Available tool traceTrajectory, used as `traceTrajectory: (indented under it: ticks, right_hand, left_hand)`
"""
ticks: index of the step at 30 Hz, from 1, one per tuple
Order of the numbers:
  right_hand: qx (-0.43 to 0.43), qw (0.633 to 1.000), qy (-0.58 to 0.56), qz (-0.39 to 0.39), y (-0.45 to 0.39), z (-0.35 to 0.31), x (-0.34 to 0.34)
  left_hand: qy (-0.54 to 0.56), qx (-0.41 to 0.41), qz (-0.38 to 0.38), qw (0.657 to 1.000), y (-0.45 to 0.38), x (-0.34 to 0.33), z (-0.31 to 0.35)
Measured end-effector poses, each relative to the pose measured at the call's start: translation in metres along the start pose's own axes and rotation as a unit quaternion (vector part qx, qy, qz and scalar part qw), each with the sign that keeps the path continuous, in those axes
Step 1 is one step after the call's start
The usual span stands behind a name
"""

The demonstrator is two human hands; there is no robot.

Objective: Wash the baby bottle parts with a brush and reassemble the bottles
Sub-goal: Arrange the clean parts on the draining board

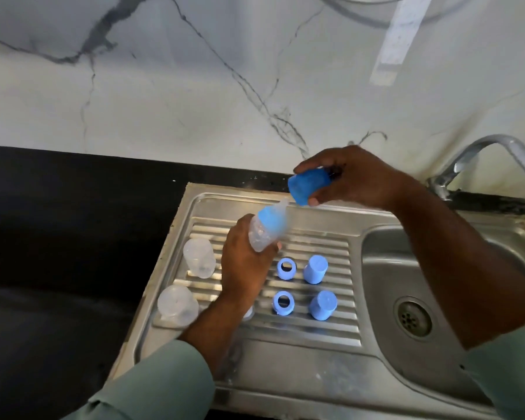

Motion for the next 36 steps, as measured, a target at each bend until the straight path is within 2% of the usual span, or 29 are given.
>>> traceTrajectory:
  ticks: [2, 5, 7, 12, 16, 20, 23, 29, 32, 36]
  right_hand:
    - [0.023, 0.997, -0.007, -0.067, 0.008, -0.019, -0.03]
    - [0.096, 0.976, 0.166, -0.108, 0.014, -0.043, -0.049]
    - [0.145, 0.96, 0.211, -0.114, 0.022, -0.063, -0.055]
    - [0.218, 0.956, 0.187, -0.066, 0.048, -0.103, -0.039]
    - [0.222, 0.951, 0.191, -0.094, 0.054, -0.104, -0.046]
    - [0.236, 0.949, 0.167, -0.125, 0.058, -0.099, -0.068]
    - [0.272, 0.936, 0.197, -0.1, 0.066, -0.103, -0.074]
    - [0.403, 0.86, 0.31, -0.05, 0.099, -0.128, -0.095]
    - [0.424, 0.841, 0.335, -0.028, 0.097, -0.132, -0.097]
    - [0.381, 0.883, 0.265, 0.067, 0.093, -0.125, -0.091]
  left_hand:
    - [0.015, -0.007, -0.009, 1.0, 0.0, 0.002, 0.003]
    - [0.036, -0.013, -0.025, 0.999, 0.003, 0.006, 0.007]
    - [0.042, -0.021, -0.028, 0.999, 0.006, 0.015, 0.011]
    - [0.034, -0.053, -0.036, 0.997, 0.011, 0.039, 0.022]
    - [0.033, -0.063, -0.059, 0.996, 0.013, 0.057, 0.04]
    - [0.001, -0.079, -0.158, 0.984, 0.009, 0.069, 0.065]
    - [-0.048, -0.097, -0.236, 0.966, 0.008, 0.075, 0.077]
    - [-0.031, -0.126, -0.373, 0.919, 0.02, 0.079, 0.109]
    - [-0.059, -0.12, -0.373, 0.918, 0.02, 0.079, 0.11]
    - [-0.144, -0.165, -0.283, 0.934, 0.019, 0.081, 0.11]
Point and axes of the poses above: each hand's wrist, its own y-axis away from the middle knuckle, its own x-axis out of the back of the hand, z = x × y, the point moved 10 cm from there along -y, towards the middle knuckle, and after that the axes turned 10 degrees about -y, right-handed, at the moved point
